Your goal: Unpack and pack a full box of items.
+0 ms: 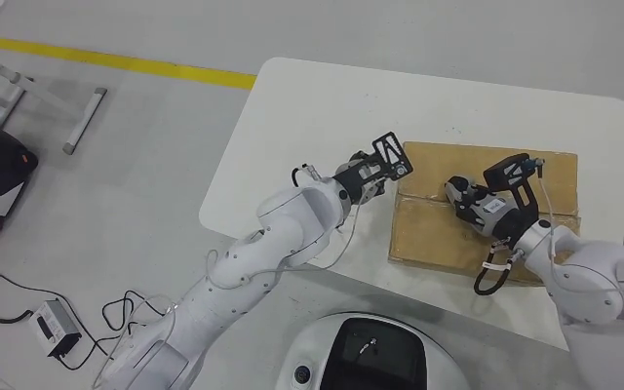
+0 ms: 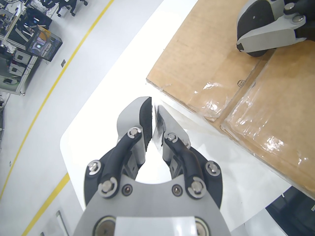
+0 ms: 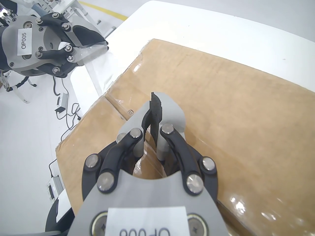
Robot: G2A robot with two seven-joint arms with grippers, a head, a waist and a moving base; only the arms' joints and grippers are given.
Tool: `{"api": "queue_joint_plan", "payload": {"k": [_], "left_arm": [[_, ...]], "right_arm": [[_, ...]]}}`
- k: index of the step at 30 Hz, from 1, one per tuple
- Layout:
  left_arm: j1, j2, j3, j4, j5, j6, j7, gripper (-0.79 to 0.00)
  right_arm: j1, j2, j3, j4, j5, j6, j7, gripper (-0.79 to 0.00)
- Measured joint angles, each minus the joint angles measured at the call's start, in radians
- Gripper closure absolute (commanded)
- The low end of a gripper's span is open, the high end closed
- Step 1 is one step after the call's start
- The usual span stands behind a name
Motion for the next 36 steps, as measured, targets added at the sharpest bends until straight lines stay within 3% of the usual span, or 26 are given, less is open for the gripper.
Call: {"api": "queue_joint_plan", "payload": {"k": [3,11,15,20,28,36], "left_arm": [[-0.003,-0.002,-0.002,-0.008,0.002,-0.005,0.002,-0.062],[-0.033,-0.012,0.000,-0.016,-0.007,-0.004,0.013,-0.102],[-0.050,-0.018,0.006,-0.015,-0.011,-0.006,0.016,-0.083],[-0.062,-0.024,0.017,-0.013,-0.013,-0.016,0.016,-0.046],[-0.084,-0.036,0.049,-0.018,-0.019,-0.037,0.018,-0.114],[-0.127,-0.057,0.123,-0.004,-0.019,-0.056,0.024,-0.123]], "right_arm": [[0.002,-0.001,-0.001,0.002,0.000,-0.001,-0.001,0.000],[0.002,-0.002,0.005,-0.011,0.002,0.003,-0.006,0.000],[-0.001,0.000,0.028,-0.033,-0.002,0.011,-0.014,0.000],[-0.015,0.009,0.087,-0.066,-0.006,0.022,-0.008,0.000],[-0.088,0.029,0.213,-0.131,-0.004,0.047,-0.005,0.000],[-0.203,0.048,0.361,-0.196,0.004,0.059,-0.014,0.000]]}}
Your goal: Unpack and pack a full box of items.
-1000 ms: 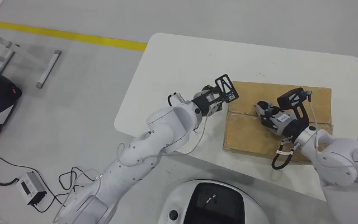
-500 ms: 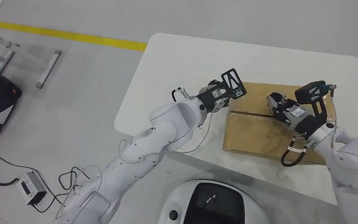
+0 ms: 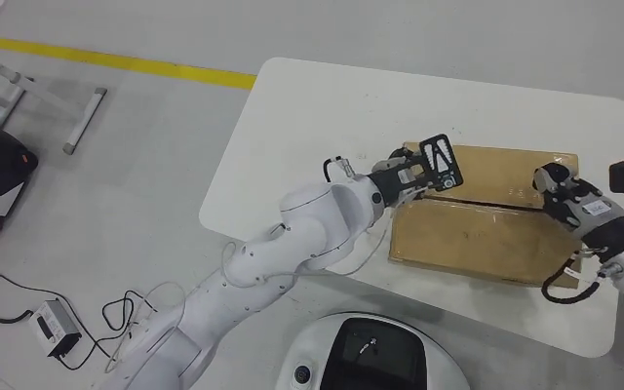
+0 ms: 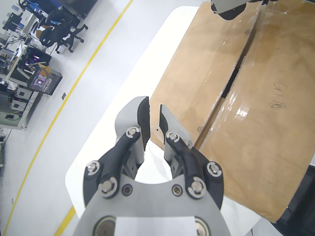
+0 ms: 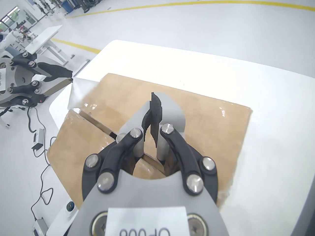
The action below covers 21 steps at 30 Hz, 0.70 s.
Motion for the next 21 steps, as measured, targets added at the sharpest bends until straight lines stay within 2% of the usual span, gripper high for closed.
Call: {"api": "queue_joint_plan", "payload": {"k": [4,6,7,8,11,14,18,21], "left_arm": [[-0.027,-0.014,0.042,0.007,-0.004,-0.003,-0.001,-0.219],[-0.036,-0.019,0.052,0.006,-0.013,-0.002,-0.005,-0.339],[-0.040,-0.022,0.057,0.006,-0.019,-0.003,-0.010,-0.677],[-0.043,-0.024,0.059,0.005,-0.022,-0.005,-0.014,-0.785],[-0.047,-0.027,0.051,-0.004,-0.035,-0.001,-0.033,-0.785],[-0.043,-0.025,0.007,-0.023,-0.055,0.001,-0.066,-0.785],[-0.014,-0.009,-0.085,-0.072,-0.072,-0.035,-0.157,-0.785],[0.050,0.009,-0.174,-0.133,-0.085,-0.086,-0.263,-0.785]], "right_arm": [[-0.050,0.006,0.052,-0.025,0.014,0.000,-0.012,0.000],[-0.068,0.007,0.068,-0.032,0.019,-0.002,-0.016,0.000],[-0.078,0.008,0.076,-0.036,0.023,-0.004,-0.018,0.000],[-0.084,0.009,0.080,-0.038,0.026,-0.006,-0.021,0.000],[-0.095,0.010,0.084,-0.044,0.040,-0.013,-0.029,0.000],[-0.092,0.010,0.072,-0.046,0.050,-0.029,-0.036,0.000],[-0.070,0.009,0.047,-0.040,0.058,-0.051,-0.040,0.000],[-0.049,0.008,0.022,-0.028,0.064,-0.066,-0.043,0.000]]}}
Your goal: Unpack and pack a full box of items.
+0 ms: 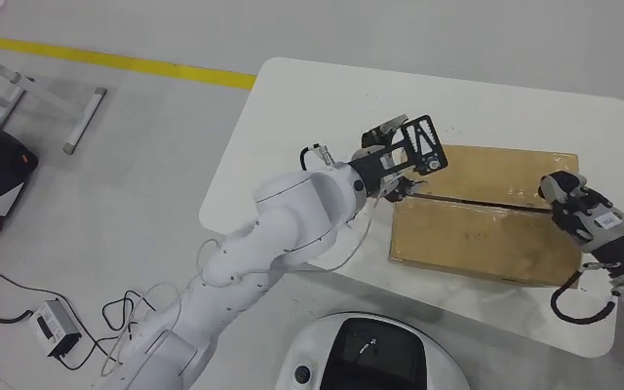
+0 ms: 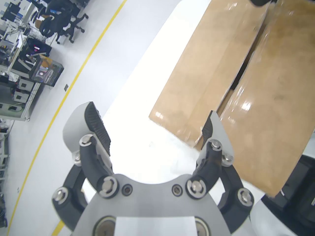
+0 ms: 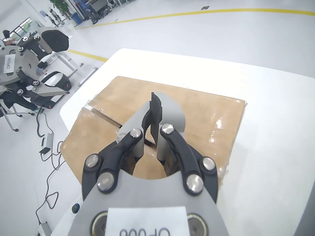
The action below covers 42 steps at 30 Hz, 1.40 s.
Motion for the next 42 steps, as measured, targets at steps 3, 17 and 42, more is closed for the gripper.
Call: {"api": "queue_joint_plan", "payload": {"k": [3,17,42], "left_arm": [[0.068,0.013,-0.073,-0.055,-0.034,-0.022,-0.076,-0.785],[0.370,0.037,-0.155,-0.119,-0.051,0.022,-0.078,-0.785],[0.364,0.020,-0.048,0.042,0.116,0.182,0.125,-0.785]], "right_arm": [[0.014,-0.001,-0.019,0.010,0.003,-0.010,-0.001,0.000],[0.051,-0.001,-0.076,0.040,0.006,-0.040,0.005,0.000],[0.045,-0.005,-0.160,0.086,-0.025,-0.034,0.000,0.000]]}}
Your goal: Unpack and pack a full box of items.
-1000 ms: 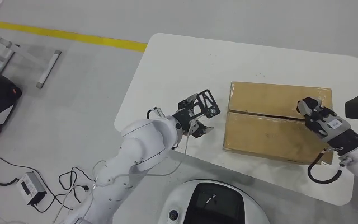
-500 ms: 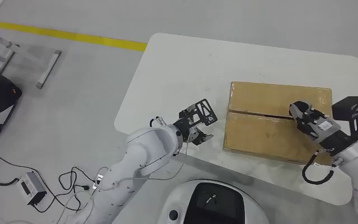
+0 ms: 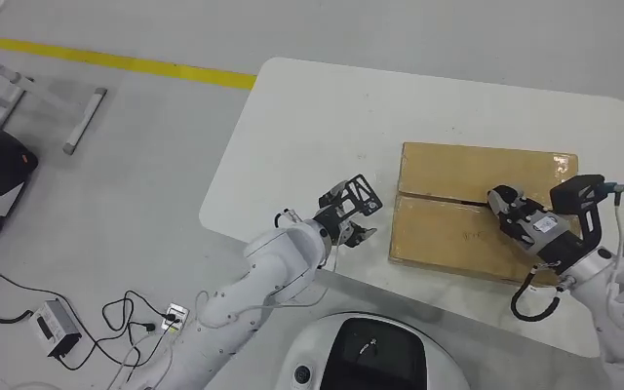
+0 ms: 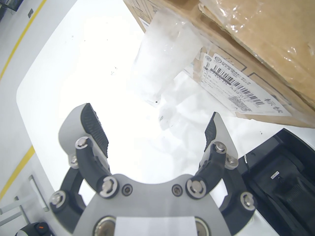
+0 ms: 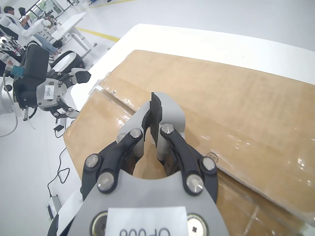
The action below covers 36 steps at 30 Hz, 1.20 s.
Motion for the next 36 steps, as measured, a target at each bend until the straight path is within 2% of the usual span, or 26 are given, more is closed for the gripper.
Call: {"api": "queue_joint_plan", "payload": {"k": [13,22,23,24,26,27,28,29,30,31,36], "left_arm": [[-0.079,-0.031,0.073,0.098,0.030,0.152,0.072,-0.785],[-0.078,-0.044,0.079,0.107,0.091,0.243,0.108,-0.767],[-0.076,-0.045,0.078,0.104,0.101,0.249,0.110,-0.785],[-0.073,-0.046,0.075,0.102,0.112,0.258,0.110,-0.767],[-0.067,-0.048,0.072,0.095,0.133,0.276,0.111,-0.720],[-0.065,-0.049,0.071,0.092,0.135,0.280,0.111,-0.656],[-0.062,-0.050,0.070,0.089,0.137,0.280,0.111,-0.385],[-0.061,-0.051,0.070,0.087,0.138,0.279,0.110,-0.308],[-0.059,-0.051,0.070,0.085,0.138,0.276,0.110,-0.182],[-0.057,-0.052,0.070,0.084,0.140,0.272,0.110,0.000],[-0.057,-0.057,0.078,0.080,0.157,0.254,0.120,0.000]], "right_arm": [[0.007,0.000,-0.010,0.000,0.000,-0.001,0.003,0.000],[0.012,0.001,-0.010,-0.002,0.000,0.005,0.007,0.000],[0.013,0.001,-0.010,-0.002,0.000,0.005,0.008,0.000],[0.014,0.001,-0.010,-0.002,-0.001,0.005,0.008,0.000],[0.017,0.001,-0.013,-0.002,-0.002,0.006,0.008,0.000],[0.018,0.001,-0.014,-0.002,-0.002,0.006,0.008,0.000],[0.019,0.001,-0.015,-0.002,-0.002,0.007,0.008,0.000],[0.021,0.001,-0.016,-0.002,-0.002,0.008,0.009,0.000],[0.022,0.001,-0.017,-0.001,-0.002,0.008,0.010,0.000],[0.024,0.001,-0.017,-0.001,-0.002,0.009,0.011,0.000],[0.029,0.001,-0.017,0.001,-0.003,0.013,0.015,0.000]]}}
